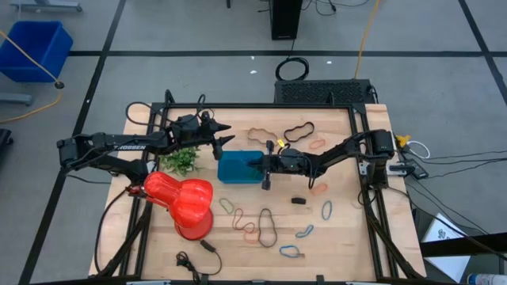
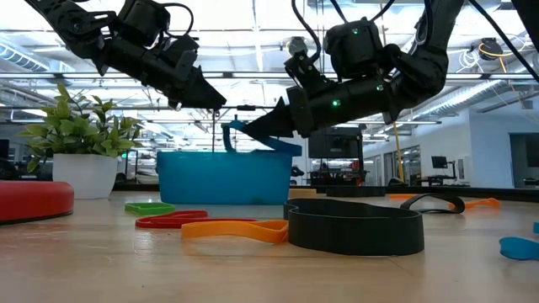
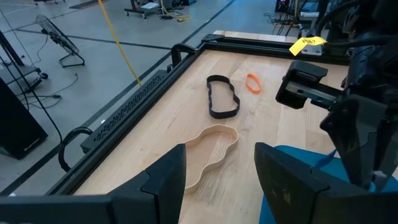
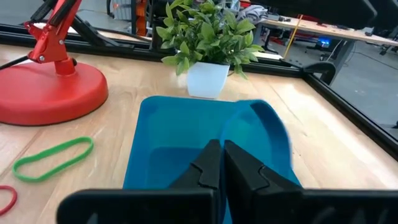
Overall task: Pick and place rubber bands into bin
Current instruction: Put the blue rubber band into the blue bin
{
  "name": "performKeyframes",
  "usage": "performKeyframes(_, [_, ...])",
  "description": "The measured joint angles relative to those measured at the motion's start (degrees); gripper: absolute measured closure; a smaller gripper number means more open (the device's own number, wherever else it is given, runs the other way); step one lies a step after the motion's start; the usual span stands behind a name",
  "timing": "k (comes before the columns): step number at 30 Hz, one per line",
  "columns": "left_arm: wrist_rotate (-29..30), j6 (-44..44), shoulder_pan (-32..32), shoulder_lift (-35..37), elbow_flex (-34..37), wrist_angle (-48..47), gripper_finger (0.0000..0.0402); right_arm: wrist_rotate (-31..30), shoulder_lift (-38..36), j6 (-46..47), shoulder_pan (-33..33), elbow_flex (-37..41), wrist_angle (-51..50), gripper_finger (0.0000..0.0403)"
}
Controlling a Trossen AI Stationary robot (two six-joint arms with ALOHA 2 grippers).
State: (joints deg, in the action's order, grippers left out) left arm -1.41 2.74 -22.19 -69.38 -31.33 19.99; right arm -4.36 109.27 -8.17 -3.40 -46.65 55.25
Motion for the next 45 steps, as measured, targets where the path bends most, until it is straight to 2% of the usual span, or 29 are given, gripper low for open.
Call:
performKeyframes(9, [0.00,0.00,0.02,0.02,0.00,-0.01,0.0206,0.07,0.00,0.10,0.00,0.00,-1.68,0.0393])
performKeyframes(17, [0.00,0.00,0.01,0.00,0.00,-0.02,0.0206,0.25,-0.04,4.45,0.02,0.00,-6.23,0.0396])
performKeyframes(45, [0.00,0.00,0.00,0.02,0.00,-0.02,0.0206,0.00,-0.02,4.46,0.02,0.02,-5.76,0.0394])
